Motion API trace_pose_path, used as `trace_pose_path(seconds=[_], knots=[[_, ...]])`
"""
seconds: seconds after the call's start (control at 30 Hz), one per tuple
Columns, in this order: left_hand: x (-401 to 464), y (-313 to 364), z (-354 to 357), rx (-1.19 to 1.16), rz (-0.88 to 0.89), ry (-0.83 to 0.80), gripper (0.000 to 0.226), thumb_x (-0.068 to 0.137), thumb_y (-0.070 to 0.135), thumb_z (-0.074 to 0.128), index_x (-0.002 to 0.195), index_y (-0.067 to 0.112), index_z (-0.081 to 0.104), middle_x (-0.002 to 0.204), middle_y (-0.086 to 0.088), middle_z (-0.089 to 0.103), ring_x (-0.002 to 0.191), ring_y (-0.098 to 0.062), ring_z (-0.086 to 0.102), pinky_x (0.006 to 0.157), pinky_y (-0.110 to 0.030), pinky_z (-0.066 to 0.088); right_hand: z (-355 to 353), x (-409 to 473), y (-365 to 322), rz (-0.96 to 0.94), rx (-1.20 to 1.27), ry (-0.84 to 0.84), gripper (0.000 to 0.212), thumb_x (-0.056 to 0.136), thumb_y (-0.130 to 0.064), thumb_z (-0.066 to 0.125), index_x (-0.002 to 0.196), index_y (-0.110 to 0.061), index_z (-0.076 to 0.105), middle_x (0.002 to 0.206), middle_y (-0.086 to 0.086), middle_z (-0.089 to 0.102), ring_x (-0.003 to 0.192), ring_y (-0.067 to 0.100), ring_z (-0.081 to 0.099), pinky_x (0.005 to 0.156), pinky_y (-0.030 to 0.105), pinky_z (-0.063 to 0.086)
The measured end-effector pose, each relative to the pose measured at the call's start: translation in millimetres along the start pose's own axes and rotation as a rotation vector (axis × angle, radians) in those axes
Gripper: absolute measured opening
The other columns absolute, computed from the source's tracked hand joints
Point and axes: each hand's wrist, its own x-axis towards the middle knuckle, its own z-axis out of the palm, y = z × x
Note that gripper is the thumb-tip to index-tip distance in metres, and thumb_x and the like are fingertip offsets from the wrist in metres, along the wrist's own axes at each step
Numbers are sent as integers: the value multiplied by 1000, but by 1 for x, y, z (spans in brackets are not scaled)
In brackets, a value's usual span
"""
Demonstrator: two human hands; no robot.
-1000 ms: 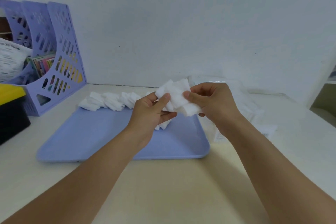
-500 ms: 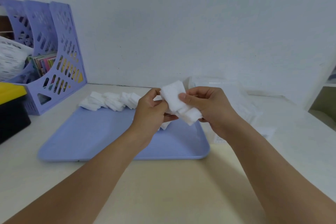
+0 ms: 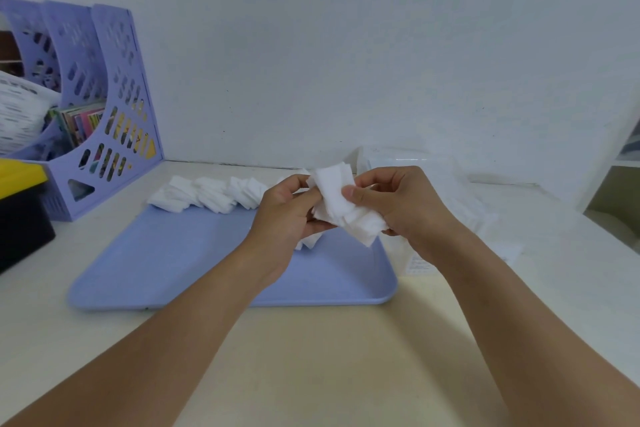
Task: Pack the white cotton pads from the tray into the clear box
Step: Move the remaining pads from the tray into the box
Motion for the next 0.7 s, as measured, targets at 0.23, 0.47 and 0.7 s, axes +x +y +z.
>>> trace_pose_path(seconds=[0.23, 0.47, 0.7], knots=[[-2, 1, 2, -10, 1, -25, 50, 80, 43, 70, 110, 3, 69, 105, -13, 77, 99, -25, 74, 79, -31, 61, 2, -1, 2, -42, 7, 2, 13, 87, -13, 80, 90, -1, 76, 74, 17, 71, 59, 17, 65, 51, 28, 53], [7, -5, -8, 74, 49, 99, 14, 92, 15, 71, 106, 13, 72, 100, -3, 78, 98, -23, 74, 87, -40, 60, -20, 2, -5, -125, 61, -22, 31, 79, -11, 84, 109, -11, 76, 93, 8, 72, 76, 15, 68, 58, 22, 53], [2, -7, -6, 148, 48, 13, 16, 90, 14, 72, 106, 16, 76, 102, -2, 79, 98, -16, 74, 87, -31, 57, -14, -2, -8, -155, 354, -211, 57, 72, -13, 79, 128, -12, 66, 107, 17, 75, 95, 27, 74, 80, 31, 59]])
